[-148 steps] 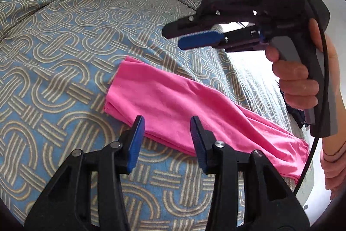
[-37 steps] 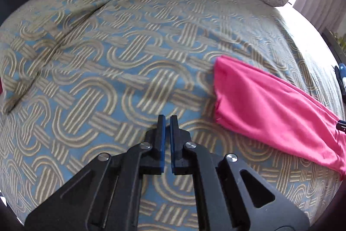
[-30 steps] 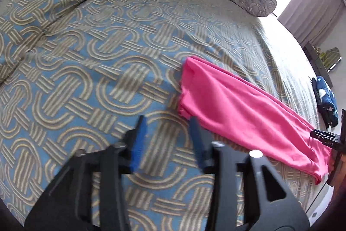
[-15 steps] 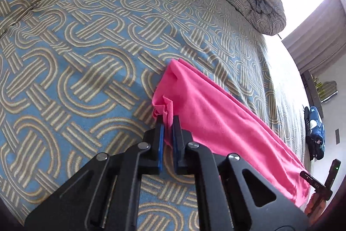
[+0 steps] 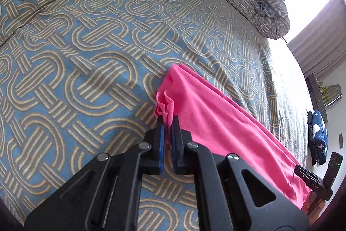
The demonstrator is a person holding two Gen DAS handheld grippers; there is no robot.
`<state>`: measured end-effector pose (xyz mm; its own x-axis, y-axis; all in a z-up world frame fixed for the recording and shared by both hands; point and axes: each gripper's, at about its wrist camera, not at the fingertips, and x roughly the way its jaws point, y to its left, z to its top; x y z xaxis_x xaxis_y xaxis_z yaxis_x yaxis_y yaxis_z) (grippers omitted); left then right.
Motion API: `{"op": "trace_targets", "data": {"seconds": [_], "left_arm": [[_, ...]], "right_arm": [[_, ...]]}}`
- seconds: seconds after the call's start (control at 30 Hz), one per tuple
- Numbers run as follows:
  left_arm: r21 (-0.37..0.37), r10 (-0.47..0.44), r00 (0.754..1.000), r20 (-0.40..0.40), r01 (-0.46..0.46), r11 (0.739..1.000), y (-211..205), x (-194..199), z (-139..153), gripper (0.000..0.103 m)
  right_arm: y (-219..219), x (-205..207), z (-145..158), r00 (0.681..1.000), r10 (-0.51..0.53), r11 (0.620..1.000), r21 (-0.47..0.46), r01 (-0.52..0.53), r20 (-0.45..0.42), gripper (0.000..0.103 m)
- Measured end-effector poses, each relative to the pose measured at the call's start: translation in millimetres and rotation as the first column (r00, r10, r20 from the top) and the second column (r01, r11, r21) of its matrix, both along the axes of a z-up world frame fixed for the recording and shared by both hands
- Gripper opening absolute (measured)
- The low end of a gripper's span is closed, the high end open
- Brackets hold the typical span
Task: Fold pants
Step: 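Hold the pants edge with the left tool while the right tool grips the fabric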
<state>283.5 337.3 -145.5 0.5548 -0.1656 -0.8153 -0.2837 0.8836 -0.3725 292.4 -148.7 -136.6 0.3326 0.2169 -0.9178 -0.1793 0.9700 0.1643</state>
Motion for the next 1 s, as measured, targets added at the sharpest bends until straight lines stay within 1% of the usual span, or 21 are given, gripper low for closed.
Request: {"op": "trace_targets", "data": {"seconds": [0.03, 0.07, 0.13, 0.17, 0.23, 0.27, 0.3, 0.37, 0.43, 0.47, 0.53, 0.57, 0.63, 0.7, 0.73, 0.8, 0.83, 0.87, 0.9, 0.93, 1.0], "left_arm": [[0.01, -0.005, 1.0, -0.002, 0.005, 1.0, -1.0, 0.4, 0.9, 0.007], [0.022, -0.011, 1.0, -0.004, 0.011, 1.0, -2.2, 0.8, 1.6, 0.007], [0.049, -0.023, 1.0, -0.008, 0.023, 0.999, -4.9, 2.3, 2.4, 0.007], [0.065, -0.029, 1.0, -0.012, 0.03, 0.997, -6.5, 3.2, 2.7, 0.007], [0.094, -0.039, 0.999, -0.015, 0.041, 0.995, -9.3, 4.4, 3.1, 0.007], [0.107, -0.043, 0.999, -0.016, 0.045, 0.993, -10.4, 4.7, 2.8, 0.007], [0.118, -0.047, 0.999, -0.017, 0.048, 0.992, -11.5, 5.2, 2.6, 0.007], [0.132, -0.051, 0.999, -0.019, 0.053, 0.99, -12.5, 6.2, 1.0, 0.007], [0.138, -0.055, 0.998, -0.026, 0.058, 0.989, -12.1, 7.3, -1.8, 0.007], [0.139, -0.058, 0.998, -0.029, 0.061, 0.988, -12.3, 7.9, -3.1, 0.007], [0.137, -0.062, 0.998, -0.032, 0.066, 0.988, -11.6, 8.7, -5.3, 0.007], [0.136, -0.064, 0.997, -0.032, 0.068, 0.988, -10.9, 9.2, -6.0, 0.007], [0.138, -0.068, 0.997, -0.03, 0.071, 0.988, -12.0, 8.7, -6.8, 0.007], [0.139, -0.072, 0.997, -0.028, 0.075, 0.987, -11.8, 8.3, -7.5, 0.007], [0.139, -0.073, 0.997, -0.027, 0.076, 0.987, -12.0, 7.7, -7.5, 0.007], [0.133, -0.074, 0.997, -0.026, 0.076, 0.988, -10.7, 7.0, -7.5, 0.007], [0.13, -0.074, 0.997, -0.026, 0.077, 0.989, -10.3, 6.8, -7.5, 0.007], [0.127, -0.074, 0.997, -0.027, 0.076, 0.989, -9.7, 6.6, -7.8, 0.007], [0.124, -0.073, 0.997, -0.028, 0.076, 0.989, -9.5, 6.8, -7.9, 0.007], [0.124, -0.071, 0.997, -0.03, 0.075, 0.989, -9.9, 7.0, -8.1, 0.007], [0.13, -0.069, 0.997, -0.03, 0.072, 0.989, -11.0, 7.0, -7.8, 0.007]], "right_arm": [[12.7, 3.1, -3.6, 1.0, 0.03, 1.0, 0.005, -0.03, -0.003, 0.037], [25.2, 6.5, -7.8, 0.998, 0.057, 0.998, -0.017, -0.057, 0.001, 0.037], [45.3, 13.1, -16.2, 0.996, 0.088, 0.991, -0.102, -0.086, 0.014, 0.037], [52.2, 15.3, -18.3, 0.995, 0.102, 0.987, -0.123, -0.099, 0.023, 0.037], [63.9, 20.2, -19.2, 0.989, 0.145, 0.982, -0.128, -0.139, 0.037, 0.038], [68.0, 22.5, -19.7, 0.985, 0.166, 0.979, -0.128, -0.161, 0.037, 0.041], [73.3, 25.6, -20.5, 0.982, 0.188, 0.974, -0.132, -0.182, 0.034, 0.05], [82.7, 30.6, -23.8, 0.974, 0.226, 0.964, -0.146, -0.221, 0.023, 0.061], [91.6, 34.4, -29.0, 0.967, 0.253, 0.956, -0.154, -0.248, 0.012, 0.061], [96.4, 35.4, -32.3, 0.964, 0.266, 0.951, -0.166, -0.262, 0.005, 0.059], [102.1, 35.5, -35.3, 0.961, 0.275, 0.947, -0.179, -0.267, 0.021, 0.025], [103.9, 36.4, -34.2, 0.962, 0.273, 0.949, -0.171, -0.263, 0.033, 0.004], [104.4, 42.3, -29.6, 0.969, 0.238, 0.958, -0.177, -0.225, 0.057, 0.002], [96.0, 52.6, -26.6, 0.98, 0.17, 0.965, -0.219, -0.144, 0.102, 0.001], [89.8, 60.3, -27.4, 0.986, 0.132, 0.969, -0.222, -0.107, 0.104, 0.001], [75.9, 75.6, -31.4, 0.997, 0.063, 0.985, -0.163, -0.054, 0.05, 0.005], [71.8, 77.9, -31.9, 0.998, 0.056, 0.992, -0.114, -0.053, 0.024, 0.005], [71.0, 77.4, -30.9, 0.997, 0.075, 0.995, -0.06, -0.075, 0.005, 0.006], [74.2, 75.1, -29.2, 0.994, 0.112, 0.993, -0.028, -0.112, -0.005, 0.011], [80.4, 72.4, -27.5, 0.989, 0.149, 0.989, -0.022, -0.15, -0.006, 0.014], [101.5, 67.9, -23.4, 0.971, 0.237, 0.97, -0.053, -0.236, 0.012, 0.021]]}}
